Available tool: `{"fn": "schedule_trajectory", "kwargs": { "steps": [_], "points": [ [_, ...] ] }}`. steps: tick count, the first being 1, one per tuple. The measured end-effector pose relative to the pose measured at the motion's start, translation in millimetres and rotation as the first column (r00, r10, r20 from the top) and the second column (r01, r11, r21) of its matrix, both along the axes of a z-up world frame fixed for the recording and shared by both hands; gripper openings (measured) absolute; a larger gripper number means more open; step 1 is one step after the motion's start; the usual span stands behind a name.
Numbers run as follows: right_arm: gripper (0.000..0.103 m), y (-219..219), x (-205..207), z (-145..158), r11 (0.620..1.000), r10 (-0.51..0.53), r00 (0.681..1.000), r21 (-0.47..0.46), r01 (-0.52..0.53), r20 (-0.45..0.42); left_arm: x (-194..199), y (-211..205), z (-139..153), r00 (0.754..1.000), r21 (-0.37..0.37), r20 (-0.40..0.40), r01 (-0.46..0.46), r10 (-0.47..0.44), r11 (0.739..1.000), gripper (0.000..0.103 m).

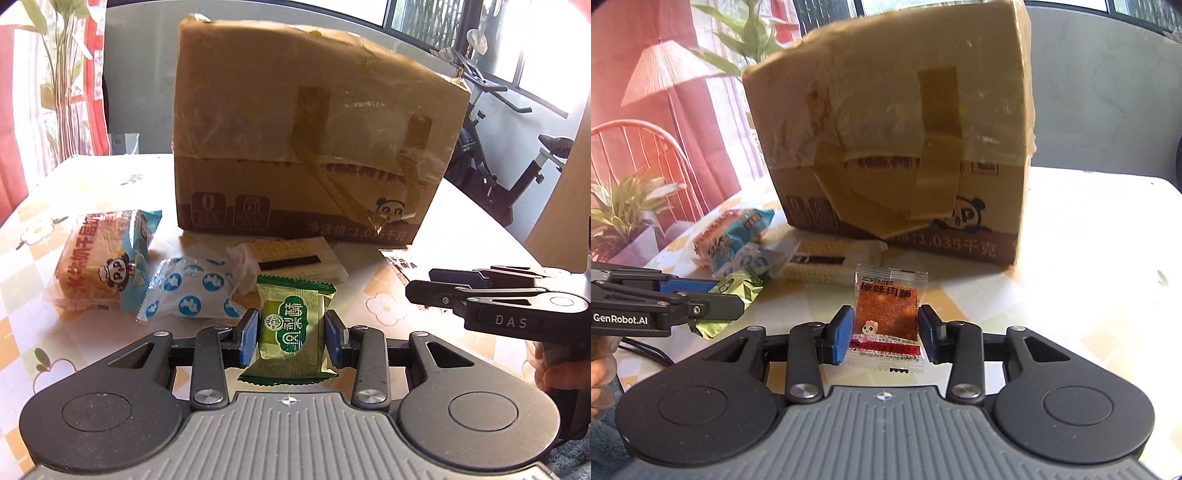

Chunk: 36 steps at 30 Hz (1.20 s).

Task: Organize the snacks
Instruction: 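Lift both packets over the box and open both grippers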

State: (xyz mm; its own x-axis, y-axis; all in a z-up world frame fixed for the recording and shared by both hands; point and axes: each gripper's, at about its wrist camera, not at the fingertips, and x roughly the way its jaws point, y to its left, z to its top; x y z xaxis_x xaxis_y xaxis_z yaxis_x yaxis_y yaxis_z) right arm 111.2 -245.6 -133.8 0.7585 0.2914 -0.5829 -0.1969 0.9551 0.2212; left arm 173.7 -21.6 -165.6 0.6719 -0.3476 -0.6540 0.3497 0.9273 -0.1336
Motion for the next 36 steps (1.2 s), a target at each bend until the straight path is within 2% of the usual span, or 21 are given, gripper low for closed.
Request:
{"fn": "schedule_trajectory", "kwargs": {
  "steps": [4,6,7,11,15,18,20,25,28,31,36],
  "points": [
    [0.041,-3,-5,14,1.0,-0.003,0.999,0.022,0.002,0.052,2,-1,13,0.999,0.02,0.042,0.002,-0.003,1.0,0.04],
    [0.04,-5,-8,26,1.0,-0.006,0.995,0.027,0.004,0.098,2,-6,29,0.992,0.076,0.122,0.01,-0.02,0.997,0.04],
    [0.04,-6,-9,34,1.0,-0.008,0.992,0.026,0.005,0.125,3,-7,38,0.987,0.078,0.157,0.012,-0.025,0.997,0.04],
    [0.041,-14,-6,67,0.999,-0.025,0.972,0.044,0.015,0.235,12,-6,74,0.969,0.02,0.246,0.024,-0.028,1.0,0.04],
    [0.041,-21,4,102,0.999,-0.032,0.941,0.041,0.019,0.338,30,-10,106,0.956,-0.038,0.294,0.039,-0.027,0.999,0.04],
    [0.041,-27,19,123,0.999,-0.039,0.921,0.031,0.03,0.387,47,-22,125,0.947,-0.037,0.316,0.066,-0.051,0.997,0.04],
    [0.041,-32,33,133,0.999,-0.05,0.914,0.034,0.039,0.402,61,-33,135,0.943,-0.041,0.326,0.081,-0.064,0.996,0.04],
    [0.041,-44,61,145,0.996,-0.073,0.916,0.069,0.049,0.395,97,-58,152,0.942,-0.138,0.334,0.09,-0.039,0.986,0.04],
    [0.041,-49,76,149,0.998,-0.061,0.912,0.041,0.049,0.405,120,-79,153,0.936,-0.134,0.35,0.09,-0.038,0.987,0.04],
    [0.041,-53,90,149,0.998,-0.068,0.912,0.041,0.056,0.406,138,-92,149,0.942,-0.128,0.33,0.103,-0.056,0.986,0.04],
    [0.041,-53,107,141,0.997,-0.077,0.919,0.037,0.068,0.386,165,-105,138,0.948,-0.075,0.308,0.111,-0.082,0.991,0.04]
  ]
}}
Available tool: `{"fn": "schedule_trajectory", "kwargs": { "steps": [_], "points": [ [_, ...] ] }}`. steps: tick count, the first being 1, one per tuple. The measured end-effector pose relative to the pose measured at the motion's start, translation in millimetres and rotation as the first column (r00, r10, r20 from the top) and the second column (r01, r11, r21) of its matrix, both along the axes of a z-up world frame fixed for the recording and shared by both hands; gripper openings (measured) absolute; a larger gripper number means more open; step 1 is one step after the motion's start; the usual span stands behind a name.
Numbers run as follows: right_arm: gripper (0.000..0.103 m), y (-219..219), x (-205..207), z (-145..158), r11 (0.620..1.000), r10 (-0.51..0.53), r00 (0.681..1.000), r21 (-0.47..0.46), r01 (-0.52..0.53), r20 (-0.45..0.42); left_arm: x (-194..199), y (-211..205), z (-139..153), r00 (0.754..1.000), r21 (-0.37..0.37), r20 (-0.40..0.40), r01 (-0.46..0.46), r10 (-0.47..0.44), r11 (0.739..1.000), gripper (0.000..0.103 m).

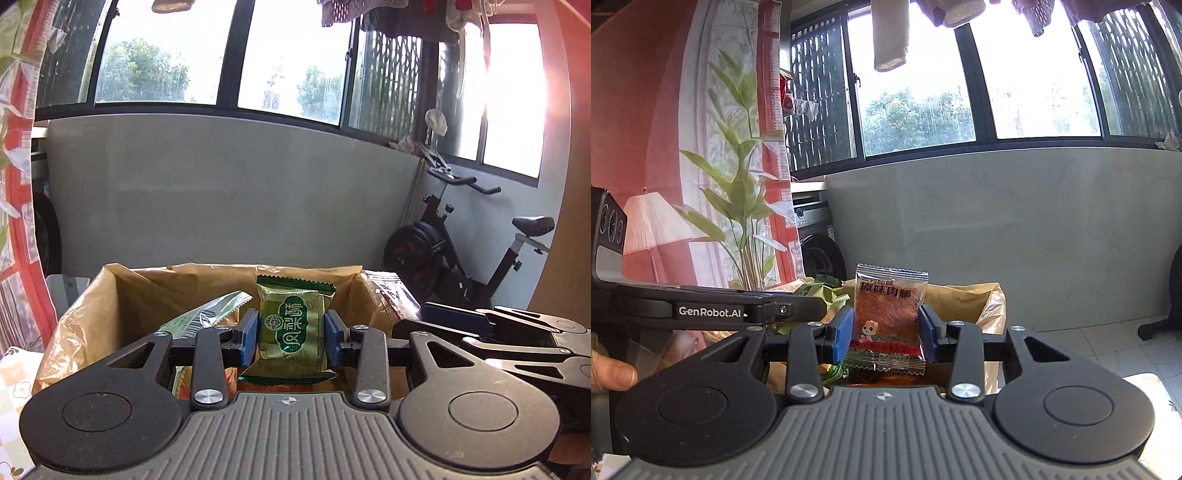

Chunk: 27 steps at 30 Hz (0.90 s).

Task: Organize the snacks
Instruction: 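Lift both packets over the box and open both grippers, then move both grippers back down toward the blue-dotted packet and bread bag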

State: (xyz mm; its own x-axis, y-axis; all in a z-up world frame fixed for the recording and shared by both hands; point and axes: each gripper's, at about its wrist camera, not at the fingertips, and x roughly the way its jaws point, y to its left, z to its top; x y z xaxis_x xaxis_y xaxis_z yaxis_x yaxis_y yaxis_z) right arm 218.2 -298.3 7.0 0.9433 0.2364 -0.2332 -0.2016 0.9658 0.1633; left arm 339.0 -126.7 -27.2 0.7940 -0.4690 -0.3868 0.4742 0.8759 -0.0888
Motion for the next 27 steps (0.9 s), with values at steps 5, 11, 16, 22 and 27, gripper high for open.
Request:
{"fn": "schedule_trajectory", "kwargs": {
  "steps": [5,11,16,22,27],
  "points": [
    [0.047,2,12,-5,0.999,-0.03,0.997,0.012,0.031,-0.066,4,4,-7,1.0,0.021,-0.027,-0.011,0.011,1.0,0.049],
    [0.05,5,-1,-2,0.996,-0.065,0.995,0.051,0.069,-0.082,-21,50,-5,1.0,-0.07,-0.03,-0.006,0.004,0.998,0.049],
    [0.051,21,-21,5,0.991,-0.049,0.997,0.119,0.056,-0.065,-56,100,7,0.999,-0.08,-0.016,-0.041,0.04,0.996,0.049],
    [0.051,54,-46,0,0.988,-0.029,0.999,0.151,0.035,-0.043,-91,166,-2,0.993,-0.04,-0.05,-0.108,0.106,0.993,0.049],
    [0.051,81,-62,-17,0.987,0.005,0.997,0.158,0.008,-0.078,-103,216,-27,0.975,-0.026,-0.132,-0.184,0.179,0.983,0.049]
  ]
}}
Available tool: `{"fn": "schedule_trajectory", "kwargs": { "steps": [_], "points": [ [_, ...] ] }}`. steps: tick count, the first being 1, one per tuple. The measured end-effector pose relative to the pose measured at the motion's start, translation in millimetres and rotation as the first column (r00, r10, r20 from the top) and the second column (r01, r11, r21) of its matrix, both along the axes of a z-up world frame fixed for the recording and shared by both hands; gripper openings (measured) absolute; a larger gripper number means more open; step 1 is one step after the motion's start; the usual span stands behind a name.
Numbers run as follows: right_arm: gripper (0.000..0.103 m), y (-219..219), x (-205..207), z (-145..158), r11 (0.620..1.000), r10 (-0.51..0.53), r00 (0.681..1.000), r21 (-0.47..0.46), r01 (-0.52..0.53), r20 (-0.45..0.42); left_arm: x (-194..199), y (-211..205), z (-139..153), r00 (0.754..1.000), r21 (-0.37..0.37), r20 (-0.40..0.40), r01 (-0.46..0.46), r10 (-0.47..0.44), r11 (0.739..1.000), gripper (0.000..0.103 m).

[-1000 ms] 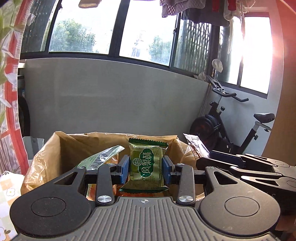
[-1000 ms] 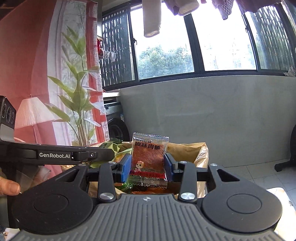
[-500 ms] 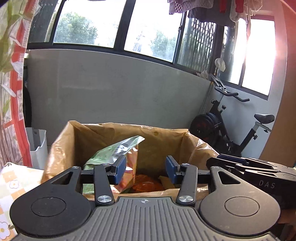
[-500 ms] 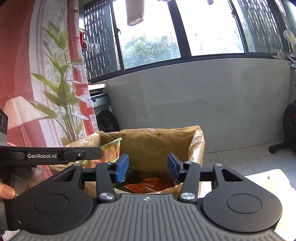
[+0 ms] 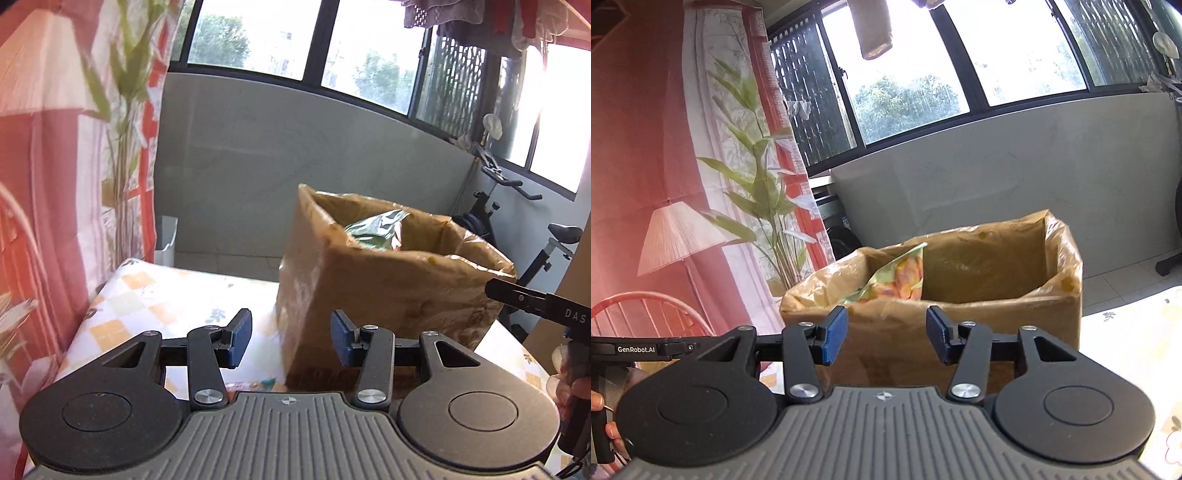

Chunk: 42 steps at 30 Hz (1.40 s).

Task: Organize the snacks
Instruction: 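Move both grippers back down toward the blue-dotted packet and bread bag, then close left gripper on blue-dotted white packet while right gripper grasps cracker packet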

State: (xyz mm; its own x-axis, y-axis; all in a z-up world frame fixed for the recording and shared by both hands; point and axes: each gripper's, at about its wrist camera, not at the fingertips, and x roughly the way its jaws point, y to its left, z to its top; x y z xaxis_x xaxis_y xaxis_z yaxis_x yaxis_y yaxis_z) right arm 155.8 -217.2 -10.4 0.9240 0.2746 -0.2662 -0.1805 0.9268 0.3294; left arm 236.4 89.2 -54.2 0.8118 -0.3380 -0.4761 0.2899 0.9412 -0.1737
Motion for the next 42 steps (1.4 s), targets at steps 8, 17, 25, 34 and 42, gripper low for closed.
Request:
{"fn": "schedule_trajectory", "kwargs": {
  "steps": [8,17,25,34,42],
  "points": [
    [0.051,13,-8,-41,1.0,-0.016,0.991,-0.011,0.015,-0.131,-1,37,-37,0.993,-0.002,-0.088,-0.079,0.078,0.997,0.049],
    [0.051,16,5,-96,0.997,0.073,0.943,0.013,-0.073,-0.325,1,24,-61,0.991,-0.029,-0.127,-0.051,0.047,0.998,0.049],
    [0.051,22,31,-116,0.979,0.15,0.919,-0.078,-0.191,-0.363,2,-18,-89,0.982,-0.062,-0.188,0.012,-0.023,0.998,0.048],
    [0.051,31,79,-130,0.973,0.206,0.901,-0.016,-0.23,-0.382,6,-50,-107,0.966,-0.063,-0.231,0.102,-0.114,0.993,0.048],
    [0.052,8,75,-144,0.985,0.169,0.874,0.097,-0.139,-0.455,5,-56,-119,0.957,-0.024,-0.268,0.107,-0.109,0.994,0.049]
  ]
}}
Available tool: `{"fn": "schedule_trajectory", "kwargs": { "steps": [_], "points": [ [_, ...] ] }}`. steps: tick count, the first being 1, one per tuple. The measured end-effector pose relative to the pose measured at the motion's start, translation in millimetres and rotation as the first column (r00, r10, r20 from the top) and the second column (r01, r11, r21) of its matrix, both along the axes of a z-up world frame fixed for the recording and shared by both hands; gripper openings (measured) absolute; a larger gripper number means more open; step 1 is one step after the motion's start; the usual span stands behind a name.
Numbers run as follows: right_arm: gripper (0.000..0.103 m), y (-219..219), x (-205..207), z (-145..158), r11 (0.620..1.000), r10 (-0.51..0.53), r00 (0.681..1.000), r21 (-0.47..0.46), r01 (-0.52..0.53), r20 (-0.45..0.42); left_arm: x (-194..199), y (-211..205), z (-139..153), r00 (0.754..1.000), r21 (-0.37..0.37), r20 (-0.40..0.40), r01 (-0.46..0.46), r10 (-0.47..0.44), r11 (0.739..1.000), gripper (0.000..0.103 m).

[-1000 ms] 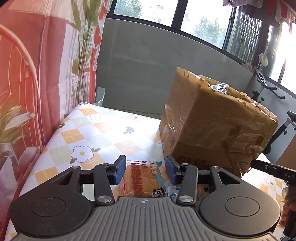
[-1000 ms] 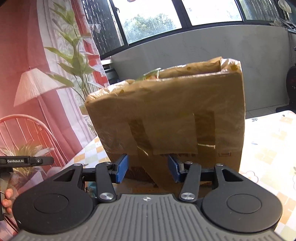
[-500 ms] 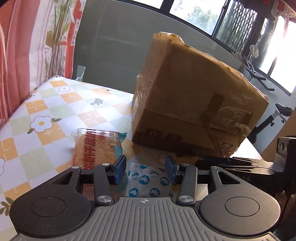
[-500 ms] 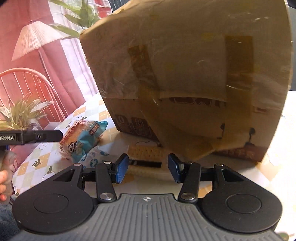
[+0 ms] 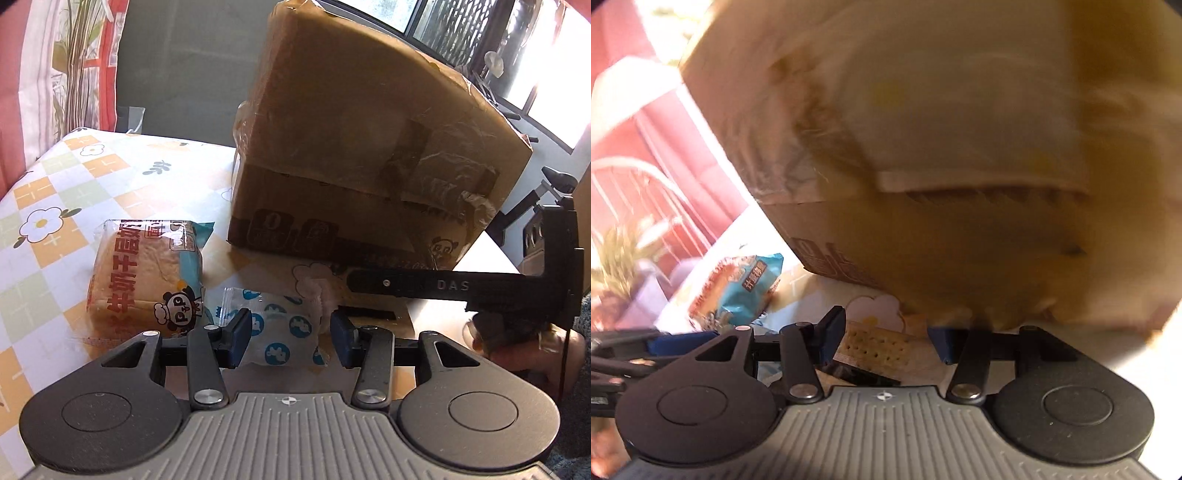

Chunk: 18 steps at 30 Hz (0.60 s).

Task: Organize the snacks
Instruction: 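Close left gripper on blue-dotted white packet while right gripper grasps cracker packet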

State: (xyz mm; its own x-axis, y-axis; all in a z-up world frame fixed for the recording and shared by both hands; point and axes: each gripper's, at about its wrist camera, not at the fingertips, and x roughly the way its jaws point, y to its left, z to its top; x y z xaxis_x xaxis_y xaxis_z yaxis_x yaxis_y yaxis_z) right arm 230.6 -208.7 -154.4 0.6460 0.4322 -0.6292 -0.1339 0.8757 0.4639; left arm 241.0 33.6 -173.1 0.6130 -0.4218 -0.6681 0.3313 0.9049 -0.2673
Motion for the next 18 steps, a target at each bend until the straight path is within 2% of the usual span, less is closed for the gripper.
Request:
{"fn": "schedule_trajectory", "kwargs": {
  "steps": [2,4,7,9,13,15,18],
  "points": [
    [0.052,-5,-11,-3,0.999,-0.007,1.0,0.032,0.008,-0.026,1,-1,0,1.0,0.009,-0.001,-0.004,0.004,1.0,0.049],
    [0.052,-2,-24,-2,1.0,0.017,1.0,0.015,-0.016,-0.019,2,-2,-1,1.0,0.013,-0.003,-0.006,0.006,1.0,0.049],
    [0.055,14,-40,3,0.989,0.103,0.994,-0.109,-0.098,0.045,1,-3,-2,1.0,0.022,-0.005,-0.011,0.011,1.0,0.049],
    [0.061,25,-43,6,0.972,0.173,0.981,-0.176,-0.155,0.092,1,-2,-2,1.0,0.03,-0.006,-0.016,0.017,0.999,0.049],
    [0.064,40,-41,1,0.937,0.253,0.962,-0.272,-0.218,0.103,3,-1,-3,0.999,0.049,-0.025,-0.034,0.036,0.998,0.05],
    [0.063,41,-40,-4,0.933,0.247,0.965,-0.289,-0.213,0.088,6,-1,-5,0.998,0.072,-0.039,-0.054,0.057,0.996,0.054],
    [0.053,31,-40,-8,0.954,0.205,0.975,-0.238,-0.18,0.082,9,1,-8,0.996,0.055,-0.051,-0.072,0.075,0.996,0.056]
  ]
}}
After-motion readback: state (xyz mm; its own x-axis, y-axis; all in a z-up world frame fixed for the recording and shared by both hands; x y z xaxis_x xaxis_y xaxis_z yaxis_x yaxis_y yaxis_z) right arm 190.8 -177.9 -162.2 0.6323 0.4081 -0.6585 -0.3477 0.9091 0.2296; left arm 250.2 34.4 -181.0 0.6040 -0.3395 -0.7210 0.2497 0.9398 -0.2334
